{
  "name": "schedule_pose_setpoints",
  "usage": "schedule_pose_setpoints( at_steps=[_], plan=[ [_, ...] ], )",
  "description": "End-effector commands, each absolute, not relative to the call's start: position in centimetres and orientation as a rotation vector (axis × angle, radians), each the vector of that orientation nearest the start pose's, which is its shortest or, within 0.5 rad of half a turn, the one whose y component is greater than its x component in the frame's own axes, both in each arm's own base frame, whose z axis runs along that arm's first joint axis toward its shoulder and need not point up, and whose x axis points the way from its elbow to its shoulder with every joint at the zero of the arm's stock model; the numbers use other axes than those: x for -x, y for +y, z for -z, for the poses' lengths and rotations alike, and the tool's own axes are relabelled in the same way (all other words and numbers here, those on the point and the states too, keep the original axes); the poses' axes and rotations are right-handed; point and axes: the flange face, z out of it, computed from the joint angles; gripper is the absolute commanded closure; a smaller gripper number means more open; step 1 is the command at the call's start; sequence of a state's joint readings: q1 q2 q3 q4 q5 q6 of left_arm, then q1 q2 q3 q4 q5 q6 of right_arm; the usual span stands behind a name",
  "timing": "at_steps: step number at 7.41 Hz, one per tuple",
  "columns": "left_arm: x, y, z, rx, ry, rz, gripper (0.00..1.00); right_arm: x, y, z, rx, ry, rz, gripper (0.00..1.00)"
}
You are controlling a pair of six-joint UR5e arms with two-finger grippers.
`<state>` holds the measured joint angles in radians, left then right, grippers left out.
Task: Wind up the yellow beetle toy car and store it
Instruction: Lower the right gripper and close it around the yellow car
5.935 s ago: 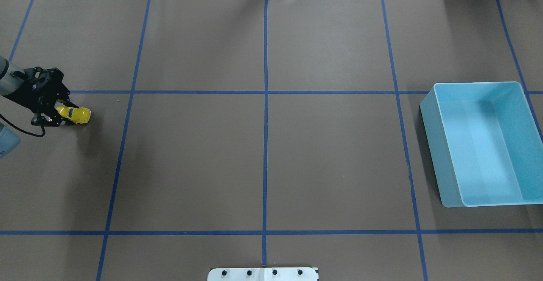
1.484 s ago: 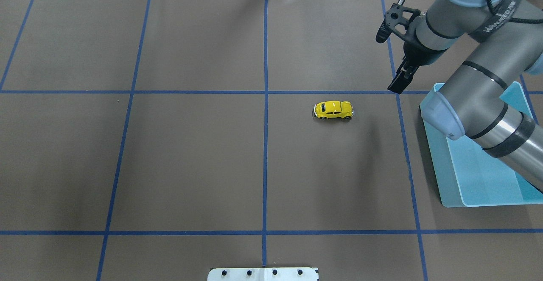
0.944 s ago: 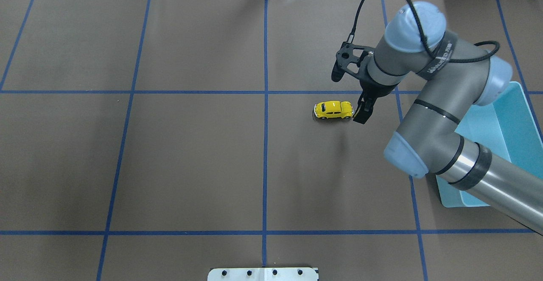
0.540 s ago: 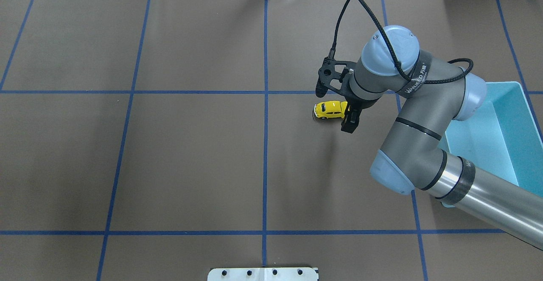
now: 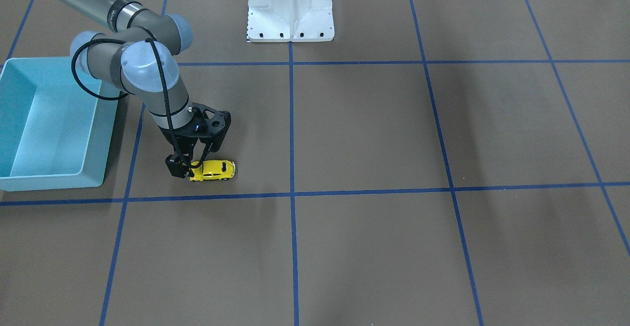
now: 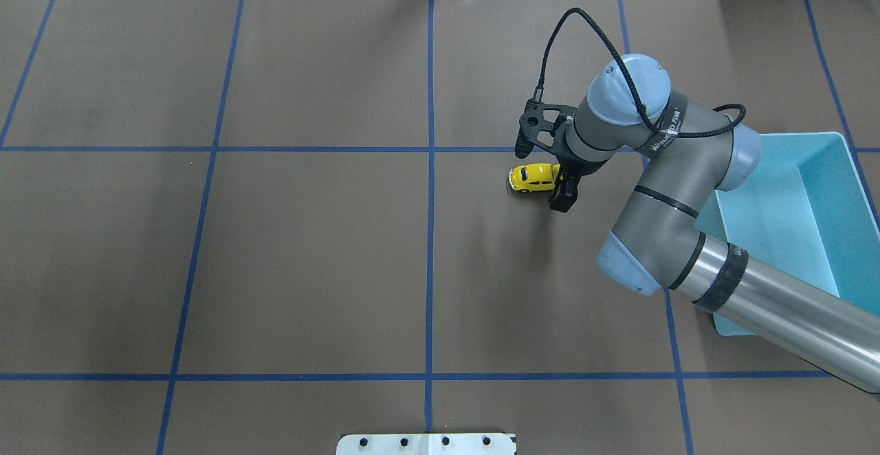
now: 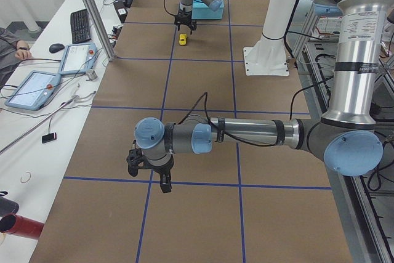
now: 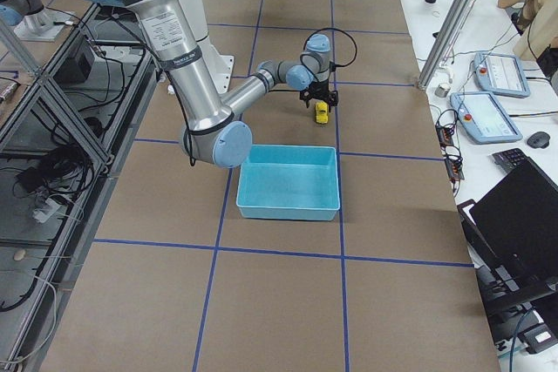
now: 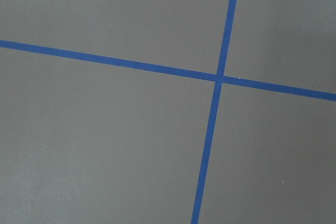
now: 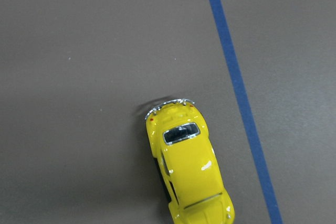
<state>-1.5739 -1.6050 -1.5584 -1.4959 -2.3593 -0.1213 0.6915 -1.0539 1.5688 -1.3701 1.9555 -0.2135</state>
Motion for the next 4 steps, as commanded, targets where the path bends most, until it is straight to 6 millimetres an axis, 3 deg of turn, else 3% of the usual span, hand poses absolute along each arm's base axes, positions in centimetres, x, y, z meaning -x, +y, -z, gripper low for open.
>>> schedule_pose_setpoints(
  at_steps=[1, 3, 4],
  plan=[
    [6.4, -49.9, -65.6, 0.102, 0.784, 0.144, 0.00, 47.4, -51.4, -35.0, -0.575, -0.641, 1.176, 0.00],
    [6.3, -49.9, -65.6, 0.104, 0.784, 0.148, 0.00, 47.5, -51.5, -34.3, -0.599, -0.628, 1.187, 0.00],
    [6.3, -50.0, -65.5, 0.102, 0.784, 0.148, 0.00, 48.1, -52.1, -32.1, -0.657, -0.583, 1.205, 0.00]
  ],
)
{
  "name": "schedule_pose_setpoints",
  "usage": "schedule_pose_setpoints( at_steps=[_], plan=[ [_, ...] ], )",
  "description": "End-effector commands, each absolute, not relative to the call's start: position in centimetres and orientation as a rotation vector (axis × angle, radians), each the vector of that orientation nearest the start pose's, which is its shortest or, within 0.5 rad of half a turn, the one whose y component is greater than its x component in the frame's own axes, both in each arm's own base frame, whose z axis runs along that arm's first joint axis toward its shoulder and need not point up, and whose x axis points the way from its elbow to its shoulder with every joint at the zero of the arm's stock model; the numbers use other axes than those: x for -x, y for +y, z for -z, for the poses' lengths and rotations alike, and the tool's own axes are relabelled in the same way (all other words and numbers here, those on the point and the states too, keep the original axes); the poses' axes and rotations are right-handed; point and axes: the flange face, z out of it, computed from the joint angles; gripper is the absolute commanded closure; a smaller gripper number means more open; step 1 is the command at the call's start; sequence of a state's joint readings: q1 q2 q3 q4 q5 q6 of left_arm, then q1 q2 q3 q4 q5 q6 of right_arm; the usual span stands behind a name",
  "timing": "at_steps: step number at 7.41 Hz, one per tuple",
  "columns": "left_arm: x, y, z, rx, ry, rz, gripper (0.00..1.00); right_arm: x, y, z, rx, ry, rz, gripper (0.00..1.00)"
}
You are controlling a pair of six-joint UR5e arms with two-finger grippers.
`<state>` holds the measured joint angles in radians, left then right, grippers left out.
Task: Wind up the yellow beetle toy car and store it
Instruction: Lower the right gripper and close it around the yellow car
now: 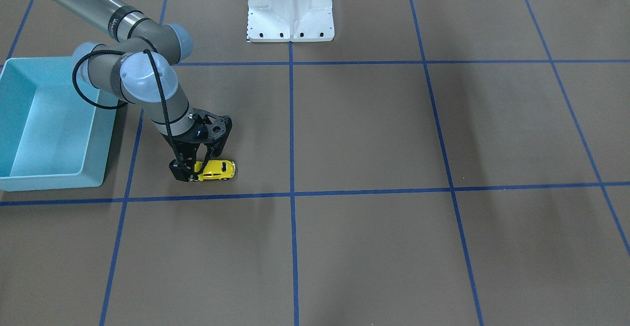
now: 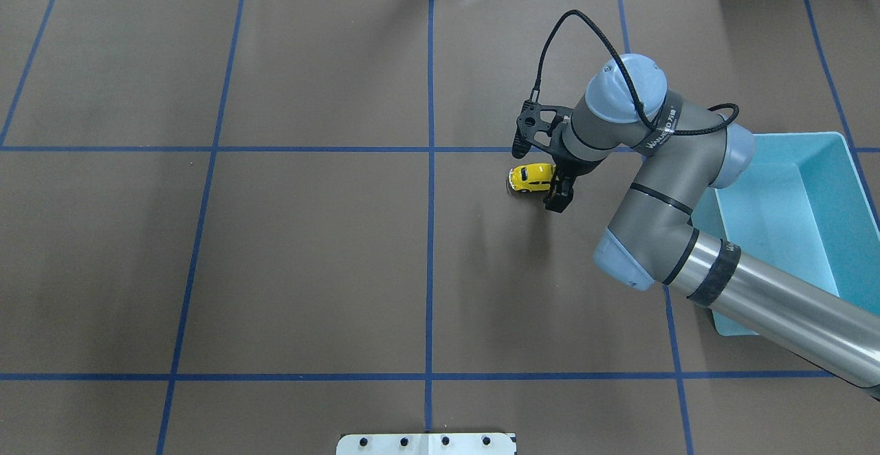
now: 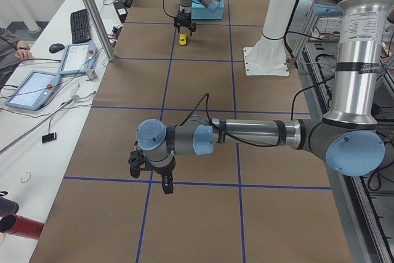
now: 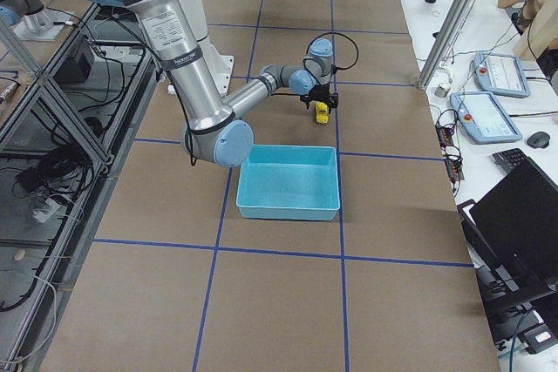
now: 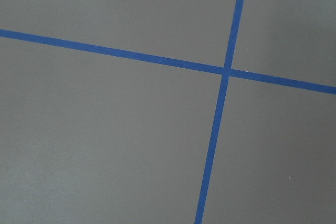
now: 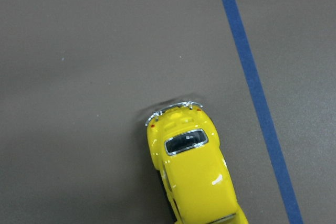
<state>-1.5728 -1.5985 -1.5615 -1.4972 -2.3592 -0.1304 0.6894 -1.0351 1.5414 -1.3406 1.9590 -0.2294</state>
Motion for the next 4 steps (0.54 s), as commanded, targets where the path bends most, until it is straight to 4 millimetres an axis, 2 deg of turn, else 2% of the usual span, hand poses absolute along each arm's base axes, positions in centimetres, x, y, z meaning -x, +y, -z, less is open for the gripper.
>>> schedule_pose_setpoints(
  at_steps=[1, 3, 4],
  plan=[
    [6.3, -50.0, -65.4, 0.101, 0.784, 0.148, 0.00, 48.2, -52.3, -32.0, -0.673, -0.562, 1.231, 0.00],
    [6.3, -50.0, -65.3, 0.100, 0.784, 0.148, 0.00, 48.5, -52.7, -33.1, -0.670, -0.527, 1.248, 0.00],
    [6.3, -50.0, -65.3, 0.100, 0.784, 0.148, 0.00, 49.1, -53.3, -34.5, -0.684, -0.515, 1.265, 0.00]
  ],
)
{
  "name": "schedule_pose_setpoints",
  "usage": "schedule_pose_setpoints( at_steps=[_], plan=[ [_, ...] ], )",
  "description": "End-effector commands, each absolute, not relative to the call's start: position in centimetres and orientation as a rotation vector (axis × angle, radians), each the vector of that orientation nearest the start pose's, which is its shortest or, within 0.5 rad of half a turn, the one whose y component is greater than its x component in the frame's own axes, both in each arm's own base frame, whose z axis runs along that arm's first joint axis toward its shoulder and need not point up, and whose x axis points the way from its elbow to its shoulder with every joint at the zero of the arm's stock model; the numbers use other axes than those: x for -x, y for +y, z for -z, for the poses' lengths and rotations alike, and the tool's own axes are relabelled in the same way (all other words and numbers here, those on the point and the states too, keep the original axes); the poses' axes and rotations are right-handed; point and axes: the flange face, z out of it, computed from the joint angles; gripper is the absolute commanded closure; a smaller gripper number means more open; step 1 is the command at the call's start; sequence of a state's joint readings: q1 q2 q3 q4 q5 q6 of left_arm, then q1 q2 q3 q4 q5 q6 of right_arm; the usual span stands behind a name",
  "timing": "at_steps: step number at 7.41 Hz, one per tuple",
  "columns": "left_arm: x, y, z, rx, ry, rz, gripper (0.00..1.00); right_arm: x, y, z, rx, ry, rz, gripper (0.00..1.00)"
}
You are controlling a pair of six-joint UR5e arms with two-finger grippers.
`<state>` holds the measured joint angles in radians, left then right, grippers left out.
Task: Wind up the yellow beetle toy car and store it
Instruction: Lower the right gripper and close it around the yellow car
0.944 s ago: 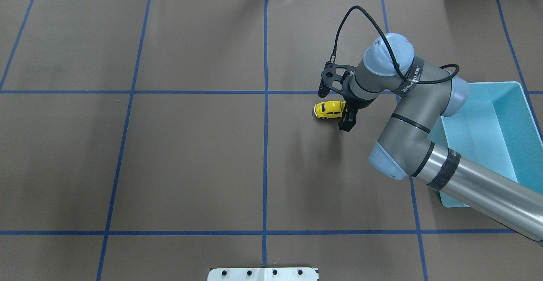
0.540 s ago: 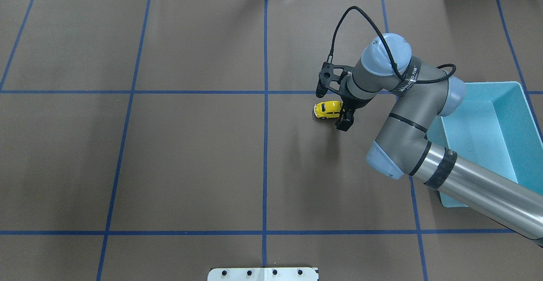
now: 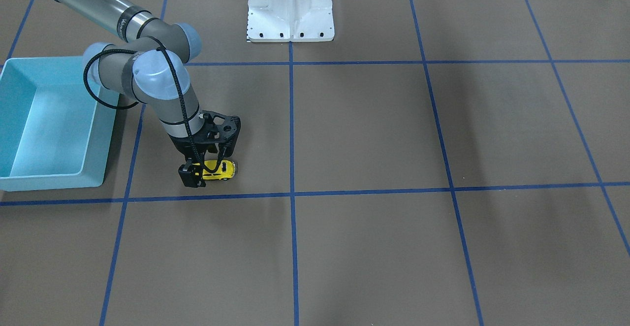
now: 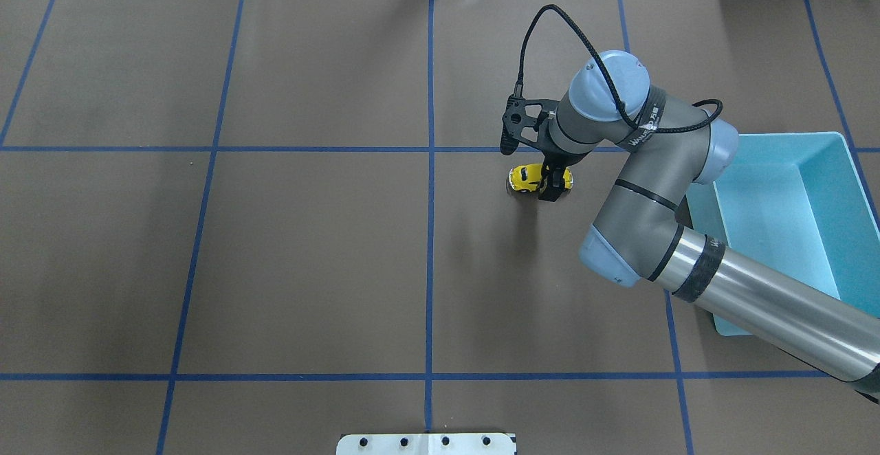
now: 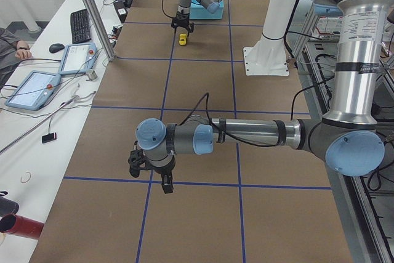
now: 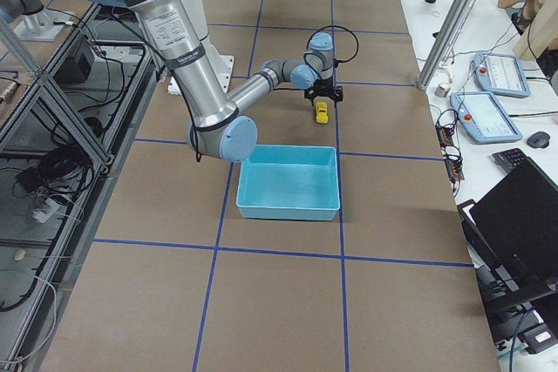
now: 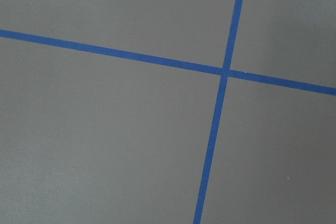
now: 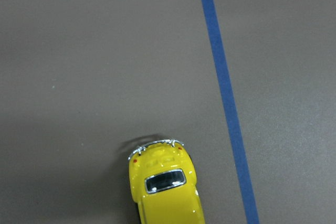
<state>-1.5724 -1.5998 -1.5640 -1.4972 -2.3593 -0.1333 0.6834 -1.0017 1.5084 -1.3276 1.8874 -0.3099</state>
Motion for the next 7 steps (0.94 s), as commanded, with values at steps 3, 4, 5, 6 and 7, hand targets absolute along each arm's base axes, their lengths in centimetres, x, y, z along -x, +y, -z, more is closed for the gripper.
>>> schedule_pose_setpoints(
  at_steps=[3, 4, 5, 6, 7],
  plan=[
    [6.3, -50.0, -65.3, 0.105, 0.785, 0.159, 0.00, 50.5, -52.9, -35.9, -0.691, -0.535, 1.278, 0.00],
    [6.3, -50.0, -65.3, 0.105, 0.784, 0.159, 0.00, 50.5, -52.8, -35.4, -0.698, -0.543, 1.275, 0.18],
    [6.3, -50.0, -65.3, 0.105, 0.785, 0.159, 0.00, 50.5, -52.7, -35.4, -0.694, -0.559, 1.284, 0.58],
    [6.3, -50.0, -65.3, 0.105, 0.784, 0.159, 0.00, 50.6, -52.3, -35.3, -0.680, -0.590, 1.292, 1.00],
    [6.3, -50.0, -65.3, 0.105, 0.784, 0.161, 0.00, 50.4, -52.2, -35.0, -0.682, -0.606, 1.295, 1.00]
  ],
)
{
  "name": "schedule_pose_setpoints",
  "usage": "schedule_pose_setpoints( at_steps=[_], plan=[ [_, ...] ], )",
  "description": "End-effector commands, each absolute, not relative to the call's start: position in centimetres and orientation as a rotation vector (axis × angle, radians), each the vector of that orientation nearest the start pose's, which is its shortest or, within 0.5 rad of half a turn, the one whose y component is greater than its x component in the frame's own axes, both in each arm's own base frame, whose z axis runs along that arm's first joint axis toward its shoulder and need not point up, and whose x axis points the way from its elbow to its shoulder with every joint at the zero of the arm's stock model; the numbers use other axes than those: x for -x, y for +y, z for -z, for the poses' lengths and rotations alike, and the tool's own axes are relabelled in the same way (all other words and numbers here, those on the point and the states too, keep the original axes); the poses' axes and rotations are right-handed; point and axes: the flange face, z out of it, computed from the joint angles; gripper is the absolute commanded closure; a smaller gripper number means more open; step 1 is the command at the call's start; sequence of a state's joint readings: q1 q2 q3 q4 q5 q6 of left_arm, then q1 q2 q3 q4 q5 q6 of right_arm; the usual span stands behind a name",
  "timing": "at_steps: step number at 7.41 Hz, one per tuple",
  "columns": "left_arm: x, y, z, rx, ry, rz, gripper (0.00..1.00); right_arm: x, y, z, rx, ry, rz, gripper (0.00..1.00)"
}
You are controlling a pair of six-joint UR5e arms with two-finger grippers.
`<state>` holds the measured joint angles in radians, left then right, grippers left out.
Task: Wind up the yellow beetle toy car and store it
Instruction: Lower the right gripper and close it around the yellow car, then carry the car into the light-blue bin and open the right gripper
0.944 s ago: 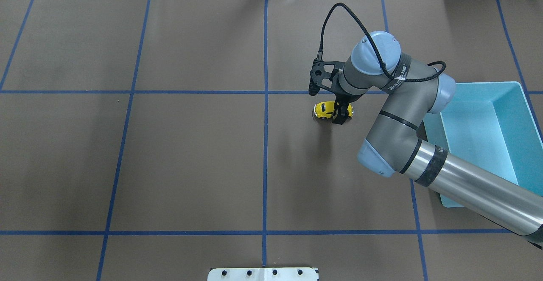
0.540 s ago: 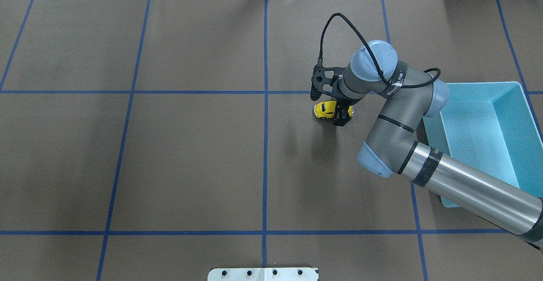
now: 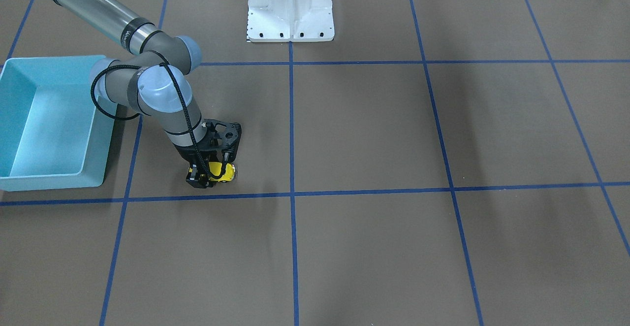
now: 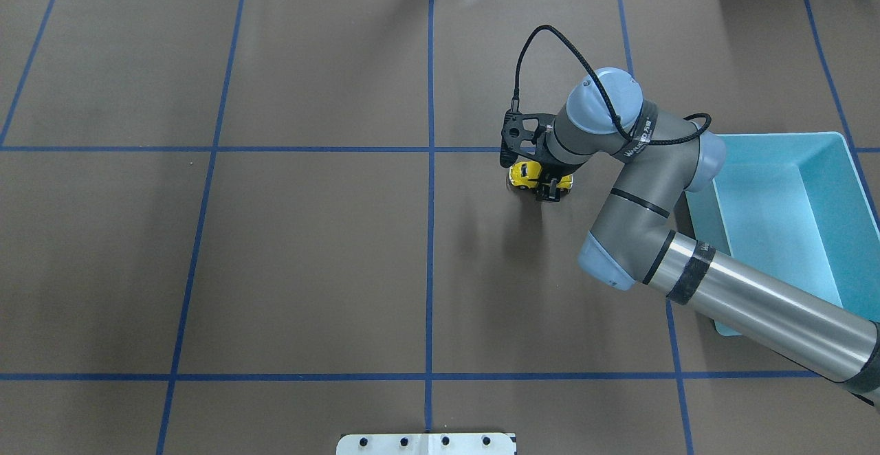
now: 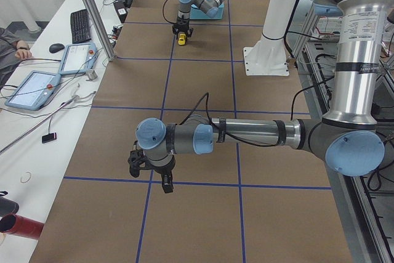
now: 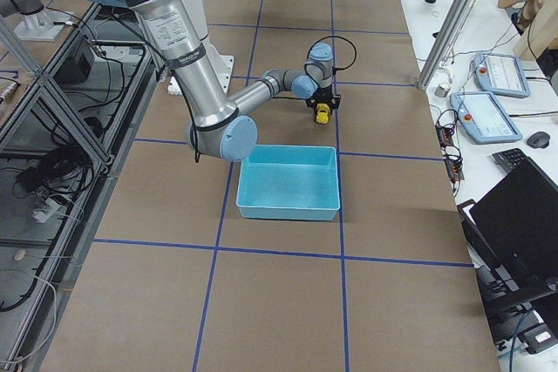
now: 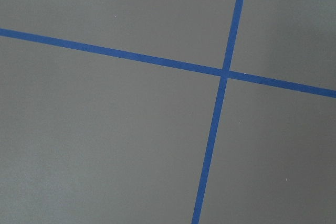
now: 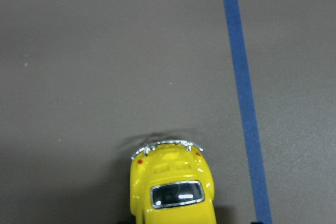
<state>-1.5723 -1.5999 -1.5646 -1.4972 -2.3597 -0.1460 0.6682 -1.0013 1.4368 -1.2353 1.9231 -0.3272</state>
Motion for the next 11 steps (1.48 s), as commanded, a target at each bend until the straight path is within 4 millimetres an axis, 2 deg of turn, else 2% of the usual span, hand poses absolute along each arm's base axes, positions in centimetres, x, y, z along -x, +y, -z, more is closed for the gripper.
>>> schedule_pose_setpoints(
  at_steps=[1, 2, 3, 4, 5, 6, 7, 8, 9, 11],
  plan=[
    [6.3, -50.0, -65.3, 0.105, 0.784, 0.161, 0.00, 48.3, -52.9, -33.9, -0.682, -0.616, 1.272, 1.00],
    [6.3, -50.0, -65.4, 0.107, 0.783, 0.162, 0.00, 44.5, -52.9, -32.4, -0.620, -0.635, 1.252, 1.00],
    [6.3, -50.1, -65.3, 0.106, 0.784, 0.162, 0.00, 40.3, -50.8, -31.9, -0.593, -0.626, 1.236, 1.00],
    [6.3, -50.1, -65.3, 0.112, 0.783, 0.179, 0.00, 35.5, -48.2, -33.9, -0.588, -0.620, 1.224, 1.00],
    [6.3, -50.1, -65.1, 0.111, 0.783, 0.180, 0.00, 30.5, -46.6, -35.8, -0.569, -0.661, 1.195, 1.00],
    [6.3, -50.1, -65.1, 0.109, 0.783, 0.179, 0.00, 25.4, -44.3, -37.7, -0.556, -0.694, 1.177, 1.00],
    [6.3, -50.1, -65.1, 0.109, 0.783, 0.179, 0.00, 21.2, -41.2, -39.8, -0.558, -0.667, 1.219, 1.00],
    [6.3, -50.1, -65.1, 0.109, 0.783, 0.179, 0.00, 18.7, -39.9, -42.0, -0.558, -0.634, 1.282, 1.00],
    [6.3, -50.1, -65.1, 0.109, 0.783, 0.179, 0.00, 18.4, -39.6, -44.1, -0.577, -0.611, 1.340, 1.00],
    [6.3, -50.1, -65.1, 0.111, 0.783, 0.179, 0.00, 18.8, -40.6, -51.0, -0.624, -0.599, 1.379, 1.00]
  ],
)
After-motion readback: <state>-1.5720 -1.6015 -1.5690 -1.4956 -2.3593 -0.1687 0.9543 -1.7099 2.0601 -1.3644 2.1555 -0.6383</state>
